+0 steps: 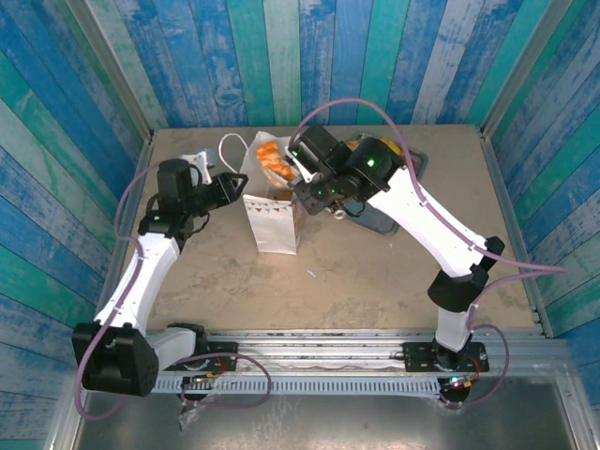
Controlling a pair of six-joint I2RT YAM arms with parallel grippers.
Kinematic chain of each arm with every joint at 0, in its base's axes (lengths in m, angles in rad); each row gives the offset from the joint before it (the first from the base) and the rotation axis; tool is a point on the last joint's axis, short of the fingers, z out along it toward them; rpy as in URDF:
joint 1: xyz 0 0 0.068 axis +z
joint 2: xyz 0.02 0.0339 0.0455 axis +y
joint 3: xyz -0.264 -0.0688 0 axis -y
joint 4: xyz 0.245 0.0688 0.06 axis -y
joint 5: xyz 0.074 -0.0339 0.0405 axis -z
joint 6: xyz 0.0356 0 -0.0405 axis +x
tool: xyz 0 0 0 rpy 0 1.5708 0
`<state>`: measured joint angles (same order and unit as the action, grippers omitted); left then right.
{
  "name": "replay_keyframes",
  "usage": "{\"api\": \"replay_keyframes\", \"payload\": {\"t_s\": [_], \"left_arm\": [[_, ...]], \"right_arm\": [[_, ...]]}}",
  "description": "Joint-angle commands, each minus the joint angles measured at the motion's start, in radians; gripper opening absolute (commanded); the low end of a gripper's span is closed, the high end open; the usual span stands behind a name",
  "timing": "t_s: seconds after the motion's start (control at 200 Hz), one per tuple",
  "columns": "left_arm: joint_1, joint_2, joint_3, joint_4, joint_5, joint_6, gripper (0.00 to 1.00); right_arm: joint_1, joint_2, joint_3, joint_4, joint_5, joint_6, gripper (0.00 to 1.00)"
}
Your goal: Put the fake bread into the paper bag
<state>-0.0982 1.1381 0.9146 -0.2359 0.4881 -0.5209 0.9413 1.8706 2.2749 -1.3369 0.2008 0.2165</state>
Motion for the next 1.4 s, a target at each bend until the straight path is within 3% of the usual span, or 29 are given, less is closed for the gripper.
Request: {"api": "replay_keyframes", "payload": {"t_s": [0.0,0.391,0.676,1.397], "left_arm": [[-0.002,-0.015,-0.010,0.007,-0.010,0.005,0.44],[-0.002,-0.021,-0.010,0.018,-0.003,0.002,0.37],[-0.002,-0.020,-0.008,0.019,0.007,0.004,0.36],[-0.002,-0.015,-0.002,0.023,0.027,0.007,0.40]], "right_arm": [[0.006,0.020,0.036,-0.030,0.029,0.008,0.36],[-0.001,0.032,0.036,-0.045,0.040,0.015,0.44],[-0.010,0.022,0.046,-0.022,0.035,0.031,0.53],[-0.018,-0.052,0.018,0.078,0.039,0.047,0.52]]}}
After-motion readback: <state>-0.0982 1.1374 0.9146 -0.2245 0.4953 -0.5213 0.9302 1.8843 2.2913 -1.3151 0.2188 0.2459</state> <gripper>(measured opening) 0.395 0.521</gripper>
